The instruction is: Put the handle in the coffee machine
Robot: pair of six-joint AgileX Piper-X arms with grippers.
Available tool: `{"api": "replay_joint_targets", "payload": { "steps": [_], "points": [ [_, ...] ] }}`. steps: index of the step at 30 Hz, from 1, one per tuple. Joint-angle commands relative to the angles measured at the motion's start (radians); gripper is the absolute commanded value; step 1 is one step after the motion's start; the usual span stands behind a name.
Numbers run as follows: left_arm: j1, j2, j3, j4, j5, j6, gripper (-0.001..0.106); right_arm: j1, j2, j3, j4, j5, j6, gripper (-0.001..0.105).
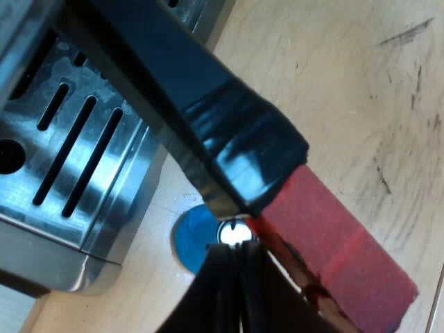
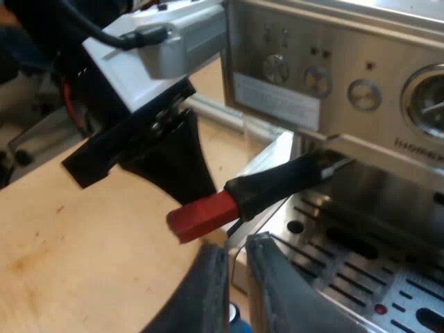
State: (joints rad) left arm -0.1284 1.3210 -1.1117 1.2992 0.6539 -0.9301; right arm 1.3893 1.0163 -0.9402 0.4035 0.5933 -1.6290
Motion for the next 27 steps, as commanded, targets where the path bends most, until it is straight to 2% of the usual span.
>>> {"api": "replay_joint_targets", "payload": {
  "steps": [1,12,15,16,20,27],
  "points": [
    [-0.027,0.0,-0.008,-0.016,0.109,-0.106,0.001,-0.002,-0.008,-0.031,0.051,-0.036,0.006,0.011],
    [-0.102,0.0,-0.008,-0.064,0.085,-0.177,0.001,-0.002,-0.008,-0.093,0.201,-0.038,0.01,0.011],
    [-0.108,0.0,-0.008,-0.069,0.085,-0.186,0.001,-0.002,-0.008,-0.094,0.216,-0.038,0.015,0.011],
    [-0.151,0.0,-0.008,-0.076,0.074,-0.216,0.001,-0.002,-0.008,-0.094,0.226,-0.038,0.022,0.011],
    [-0.188,0.0,-0.008,-0.076,0.056,-0.218,0.001,-0.002,-0.008,-0.094,0.244,-0.038,0.032,0.011],
    [-0.226,0.0,-0.008,-0.081,0.056,-0.267,0.001,-0.002,-0.008,-0.094,0.274,-0.038,0.036,0.011]
  ]
}}
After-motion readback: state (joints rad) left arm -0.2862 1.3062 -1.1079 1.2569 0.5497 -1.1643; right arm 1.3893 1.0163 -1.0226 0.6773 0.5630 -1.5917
